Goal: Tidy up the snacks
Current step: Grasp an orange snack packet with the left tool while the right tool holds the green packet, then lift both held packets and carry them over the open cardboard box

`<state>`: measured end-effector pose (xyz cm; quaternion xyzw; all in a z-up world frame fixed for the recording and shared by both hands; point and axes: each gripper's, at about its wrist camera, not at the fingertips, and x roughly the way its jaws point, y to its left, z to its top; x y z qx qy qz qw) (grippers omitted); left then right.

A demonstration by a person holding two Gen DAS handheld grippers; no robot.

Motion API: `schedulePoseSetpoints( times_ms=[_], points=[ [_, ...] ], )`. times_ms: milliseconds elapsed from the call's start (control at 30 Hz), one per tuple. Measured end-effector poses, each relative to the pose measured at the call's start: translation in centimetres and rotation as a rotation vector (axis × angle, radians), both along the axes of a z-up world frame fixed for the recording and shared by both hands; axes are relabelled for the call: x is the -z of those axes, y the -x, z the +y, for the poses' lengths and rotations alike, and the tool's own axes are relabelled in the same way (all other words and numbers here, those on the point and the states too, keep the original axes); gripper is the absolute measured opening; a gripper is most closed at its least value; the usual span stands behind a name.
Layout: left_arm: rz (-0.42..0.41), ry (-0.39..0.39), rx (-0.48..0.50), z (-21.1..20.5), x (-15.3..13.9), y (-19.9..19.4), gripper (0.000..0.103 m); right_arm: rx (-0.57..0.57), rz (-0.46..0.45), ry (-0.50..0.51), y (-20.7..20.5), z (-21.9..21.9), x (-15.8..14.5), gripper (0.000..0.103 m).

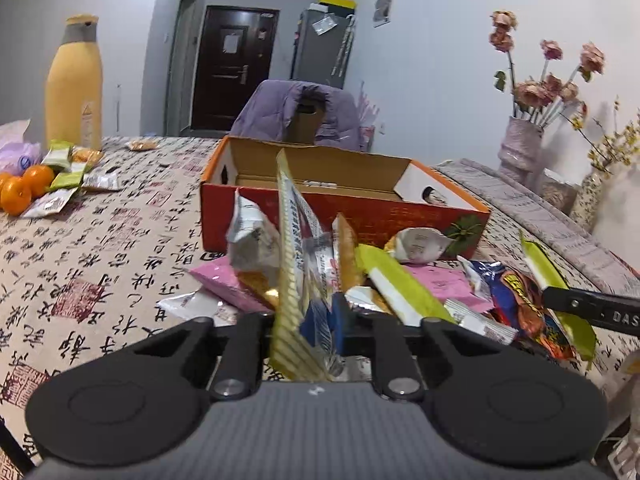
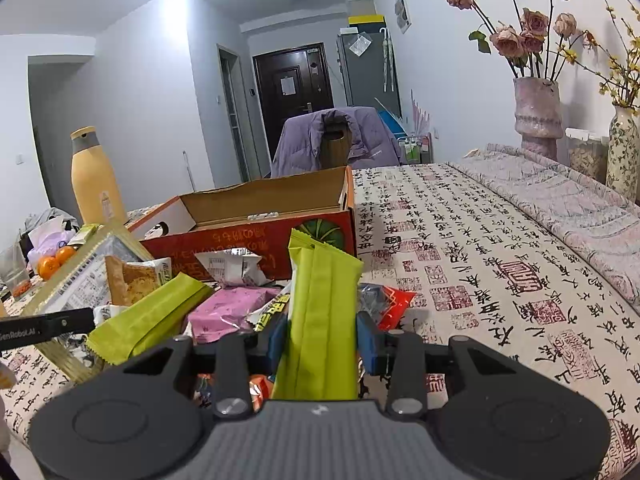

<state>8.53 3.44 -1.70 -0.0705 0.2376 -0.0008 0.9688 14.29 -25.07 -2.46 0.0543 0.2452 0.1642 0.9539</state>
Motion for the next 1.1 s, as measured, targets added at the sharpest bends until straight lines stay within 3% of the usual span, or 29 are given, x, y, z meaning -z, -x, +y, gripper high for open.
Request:
schedulePoseSetpoints(
  times_ms=[200, 467, 767, 1100],
  points=[
    [-0.062, -0.087, -0.004, -1.4, -0.8, 1.3, 0.013, -0.006, 0.0, 0.0, 0.2, 0.2, 0.0, 0.037],
    [-0.117, -0.118, -0.011, -1.7, -2.1, 2.0, 0.013, -0.015, -0.012, -0.001, 0.4, 0.6, -0.5, 0.037],
    [0.001, -0.105, 0.008, -1.5, -0.1, 0.4, 0.015, -0.015, -0.008, -0.003, 0.5, 0.6, -0.4, 0.037],
    [0.023, -0.098, 0.005, -0.9, -0.3, -1.2, 0.014, -0.015, -0.004, -0.003, 0.3, 0.5, -0.4, 0.037]
  ],
)
